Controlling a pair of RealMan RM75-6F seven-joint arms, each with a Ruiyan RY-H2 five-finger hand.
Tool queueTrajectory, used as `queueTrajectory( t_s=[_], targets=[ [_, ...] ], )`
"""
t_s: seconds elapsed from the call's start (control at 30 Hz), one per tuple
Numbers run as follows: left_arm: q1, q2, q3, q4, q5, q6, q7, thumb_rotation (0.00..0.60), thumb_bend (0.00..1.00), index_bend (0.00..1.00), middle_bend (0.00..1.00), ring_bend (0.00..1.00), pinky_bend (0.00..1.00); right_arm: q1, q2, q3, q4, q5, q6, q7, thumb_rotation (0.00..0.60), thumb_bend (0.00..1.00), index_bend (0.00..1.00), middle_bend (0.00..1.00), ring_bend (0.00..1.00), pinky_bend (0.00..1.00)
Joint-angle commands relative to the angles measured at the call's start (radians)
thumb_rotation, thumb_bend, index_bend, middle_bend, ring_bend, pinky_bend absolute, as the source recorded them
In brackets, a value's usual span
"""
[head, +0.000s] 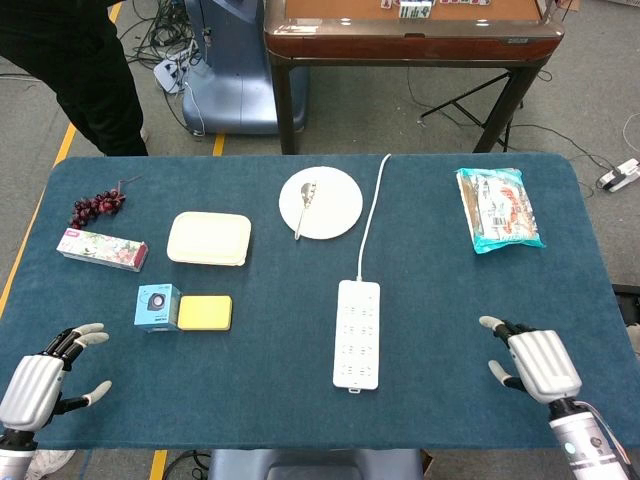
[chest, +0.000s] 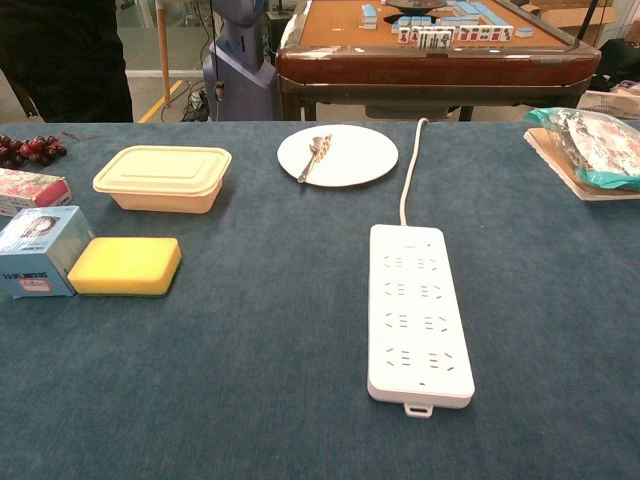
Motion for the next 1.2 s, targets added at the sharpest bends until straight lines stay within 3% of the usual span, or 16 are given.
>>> queueTrajectory(
  t_s=[0.03, 0.13, 0.2, 0.37, 0.5, 0.8, 1.2],
  targets=[
    [0.001, 0.002, -0.002, 0.0, -0.001, 0.004, -0.009, 0.6, 0.18, 0.36, 0.25, 0.23, 0.56, 0.058, -0.033, 0.043, -0.024, 0.024, -0.05, -0.067, 0.6, 0.36, 0.2, 0.57, 0.7, 0.8],
    [0.001, 0.005, -0.002, 0.004, -0.006, 0.004, -0.022, 0.6, 0.18, 0.36, 0.25, 0.23, 0.56, 0.11, -0.062, 0.079, -0.037, 0.081, -0.104, -0.132, 0.6, 0.49, 0.2, 0.76, 0.9, 0.93],
    [0.001, 0.006, -0.005, 0.006, -0.013, 0.001, -0.03, 0.6, 0.18, 0.36, 0.25, 0.23, 0.56, 0.146, -0.087, 0.099, -0.043, 0.131, -0.141, -0.194, 0.6, 0.58, 0.2, 0.84, 0.97, 0.98],
    [-0.001, 0.008, -0.011, 0.014, -0.029, -0.006, -0.049, 0.6, 0.18, 0.36, 0.25, 0.23, 0.56, 0.224, -0.158, 0.133, -0.044, 0.254, -0.203, -0.325, 0.6, 0.81, 0.2, 0.99, 1.0, 1.0],
    [-0.002, 0.011, -0.014, 0.017, -0.035, -0.007, -0.063, 0.6, 0.18, 0.36, 0.25, 0.23, 0.56, 0.284, -0.231, 0.154, -0.018, 0.346, -0.229, -0.407, 0.6, 0.98, 0.23, 1.0, 1.0, 1.0],
    [-0.005, 0.005, -0.019, 0.032, -0.05, -0.02, -0.058, 0.6, 0.18, 0.36, 0.25, 0.23, 0.56, 0.393, -0.38, 0.154, 0.051, 0.481, -0.251, -0.517, 0.6, 1.0, 0.24, 1.0, 1.0, 1.0],
    [-0.009, -0.004, -0.022, 0.045, -0.065, -0.039, -0.061, 0.6, 0.18, 0.36, 0.25, 0.23, 0.56, 0.468, -0.482, 0.147, 0.144, 0.567, -0.253, -0.514, 0.6, 1.0, 0.24, 1.0, 1.0, 1.0]
  ],
)
